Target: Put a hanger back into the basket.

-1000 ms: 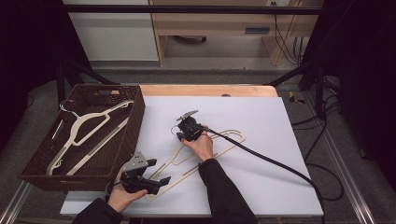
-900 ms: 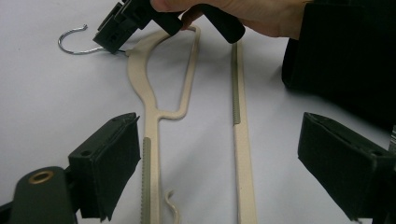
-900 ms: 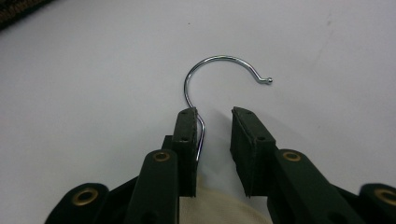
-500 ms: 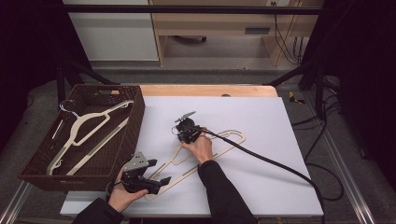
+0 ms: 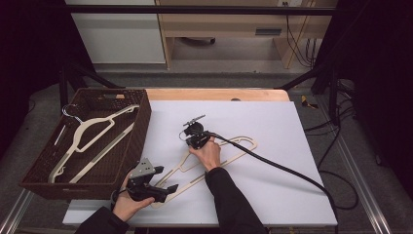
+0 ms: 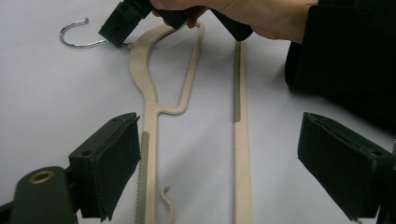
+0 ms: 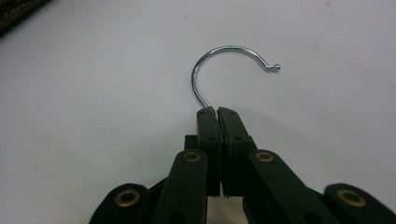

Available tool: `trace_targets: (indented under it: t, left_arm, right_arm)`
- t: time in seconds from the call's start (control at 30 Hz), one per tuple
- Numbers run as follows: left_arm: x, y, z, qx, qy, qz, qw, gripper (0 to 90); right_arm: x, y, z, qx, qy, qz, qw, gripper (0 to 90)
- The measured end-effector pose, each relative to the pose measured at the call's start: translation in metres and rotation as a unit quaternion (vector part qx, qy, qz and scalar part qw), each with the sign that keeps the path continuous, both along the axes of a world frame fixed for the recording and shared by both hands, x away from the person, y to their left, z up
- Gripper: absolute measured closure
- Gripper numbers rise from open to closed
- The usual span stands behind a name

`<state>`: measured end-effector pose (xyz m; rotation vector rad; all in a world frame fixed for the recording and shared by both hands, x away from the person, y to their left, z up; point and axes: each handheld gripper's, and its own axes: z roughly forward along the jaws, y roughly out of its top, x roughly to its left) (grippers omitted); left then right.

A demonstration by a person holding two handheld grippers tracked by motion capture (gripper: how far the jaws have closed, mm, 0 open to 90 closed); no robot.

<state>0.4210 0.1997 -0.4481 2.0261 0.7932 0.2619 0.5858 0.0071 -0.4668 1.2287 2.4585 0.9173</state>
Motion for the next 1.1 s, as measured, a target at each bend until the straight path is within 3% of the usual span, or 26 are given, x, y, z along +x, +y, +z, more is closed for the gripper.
trace_targets:
  t: [0.2,0.43,0.57,0.7,0.87,1.0,1.1]
  left_arm:
    - [0.003,-0.001,0.001,0.002,0.003,0.004,1.0,12.4]
    - [0.016,-0.009,0.005,0.009,0.016,0.016,0.9997,14.2]
    - [0.03,-0.014,0.007,0.018,0.019,0.027,0.9993,17.2]
    - [0.044,-0.021,0.005,0.018,0.044,0.033,0.9983,22.2]
    - [0.057,-0.03,0.0,0.038,0.046,0.04,0.9974,29.7]
    - [0.069,-0.033,-0.003,0.031,0.068,0.048,0.9961,36.0]
    - [0.078,-0.035,-0.008,0.011,0.089,0.044,0.995,45.3]
  right_arm:
    - [-0.007,-0.001,0.011,0.006,-0.014,0.003,0.9999,89.0]
    - [-0.017,-0.006,0.024,0.021,-0.043,0.019,0.9987,89.1]
    - [-0.021,-0.008,0.029,0.025,-0.048,0.02,0.9983,89.1]
    - [-0.024,-0.012,0.034,0.029,-0.057,0.027,0.9976,89.1]
    - [-0.028,-0.013,0.038,0.032,-0.069,0.033,0.9966,89.1]
    - [-0.031,-0.014,0.041,0.034,-0.074,0.037,0.9959,89.1]
    - [-0.034,-0.015,0.044,0.04,-0.076,0.037,0.9956,89.1]
